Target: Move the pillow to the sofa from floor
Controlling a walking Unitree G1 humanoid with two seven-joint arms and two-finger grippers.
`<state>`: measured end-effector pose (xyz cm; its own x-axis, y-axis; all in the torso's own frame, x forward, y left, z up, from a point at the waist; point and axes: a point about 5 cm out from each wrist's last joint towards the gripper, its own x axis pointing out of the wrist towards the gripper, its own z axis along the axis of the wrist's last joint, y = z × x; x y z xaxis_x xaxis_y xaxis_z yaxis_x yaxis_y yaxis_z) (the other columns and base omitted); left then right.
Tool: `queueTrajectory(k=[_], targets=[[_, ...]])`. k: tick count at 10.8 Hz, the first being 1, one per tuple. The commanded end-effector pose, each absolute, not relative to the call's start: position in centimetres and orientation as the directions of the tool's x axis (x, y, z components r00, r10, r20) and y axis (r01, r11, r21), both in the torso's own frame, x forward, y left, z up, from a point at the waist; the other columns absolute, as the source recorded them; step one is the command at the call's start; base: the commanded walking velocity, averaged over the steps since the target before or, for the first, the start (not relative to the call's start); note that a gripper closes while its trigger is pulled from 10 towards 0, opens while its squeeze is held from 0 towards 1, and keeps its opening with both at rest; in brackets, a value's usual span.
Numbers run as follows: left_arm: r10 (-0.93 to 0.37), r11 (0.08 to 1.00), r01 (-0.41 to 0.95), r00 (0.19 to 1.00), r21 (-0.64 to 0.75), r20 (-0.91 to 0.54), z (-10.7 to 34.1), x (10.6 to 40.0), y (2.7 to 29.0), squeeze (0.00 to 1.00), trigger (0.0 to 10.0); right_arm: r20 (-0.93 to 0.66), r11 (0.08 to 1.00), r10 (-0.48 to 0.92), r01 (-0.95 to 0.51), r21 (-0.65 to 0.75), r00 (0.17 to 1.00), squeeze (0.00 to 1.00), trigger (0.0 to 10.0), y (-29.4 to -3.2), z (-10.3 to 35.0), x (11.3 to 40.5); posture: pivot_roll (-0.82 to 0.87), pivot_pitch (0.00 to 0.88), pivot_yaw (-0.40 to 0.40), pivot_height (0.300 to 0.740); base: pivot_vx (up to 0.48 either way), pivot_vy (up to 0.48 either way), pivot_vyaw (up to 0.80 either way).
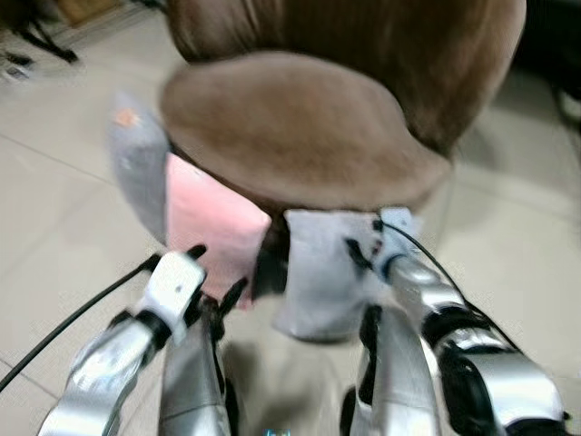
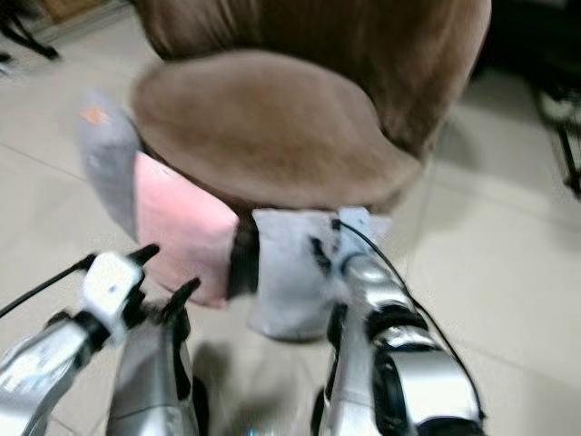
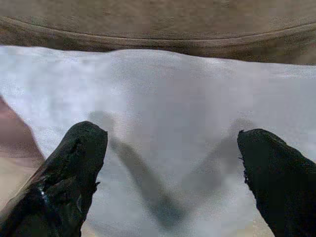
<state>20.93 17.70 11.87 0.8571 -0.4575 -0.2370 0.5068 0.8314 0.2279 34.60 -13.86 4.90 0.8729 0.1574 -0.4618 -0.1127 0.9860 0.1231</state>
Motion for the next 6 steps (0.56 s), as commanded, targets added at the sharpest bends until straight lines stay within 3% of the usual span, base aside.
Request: queueTrajectory(k=[1, 2, 3, 5, 6], targets=[[-0.453, 0.833, 0.504, 0.859, 0.228, -0.241, 12.2, 20.6, 18.0, 0.0, 10.0, -0.469, 0.983, 0.162, -0.1, 0.154, 0.868, 0.0, 10.0, -13.7, 4.4, 34.3, 0.02, 0.23, -0.039, 0.477, 0.0, 0.0, 0.0], [-0.449, 0.835, 0.501, 0.859, 0.226, -0.247, 12.5, 20.0, 18.1, 0.0, 10.0, -0.466, 0.982, 0.163, -0.097, 0.163, 0.87, 0.0, 10.0, -13.0, 4.1, 34.0, 0.03, 0.242, -0.043, 0.477, 0.0, 0.0, 0.0], [-0.441, 0.836, 0.5, 0.857, 0.225, -0.267, 12.6, 19.4, 18.2, 0.0, 10.0, -0.499, 0.988, 0.118, -0.152, -0.028, 0.858, 0.0, 10.0, -11.3, 3.5, 33.5, 0.04, 0.246, -0.043, 0.477, 0.0, 0.0, 0.0], [-0.439, 0.834, 0.502, 0.855, 0.228, -0.277, 12.9, 19.3, 18.4, 0.0, 10.0, -0.531, 0.993, 0.06, -0.105, -0.055, 0.845, 0.0, 9.6, -10.3, 3.0, 33.2, 0.06, 0.251, -0.039, 0.477, 0.0, 0.0, 0.0], [-0.437, 0.832, 0.504, 0.853, 0.232, -0.285, 13.0, 19.2, 18.5, 0.0, 10.0, -0.536, 0.998, 0.041, -0.06, -0.018, 0.843, 0.0, 5.9, -9.8, 3.0, 33.1, 0.06, 0.251, -0.038, 0.477, 0.0, 0.0, 0.0]])
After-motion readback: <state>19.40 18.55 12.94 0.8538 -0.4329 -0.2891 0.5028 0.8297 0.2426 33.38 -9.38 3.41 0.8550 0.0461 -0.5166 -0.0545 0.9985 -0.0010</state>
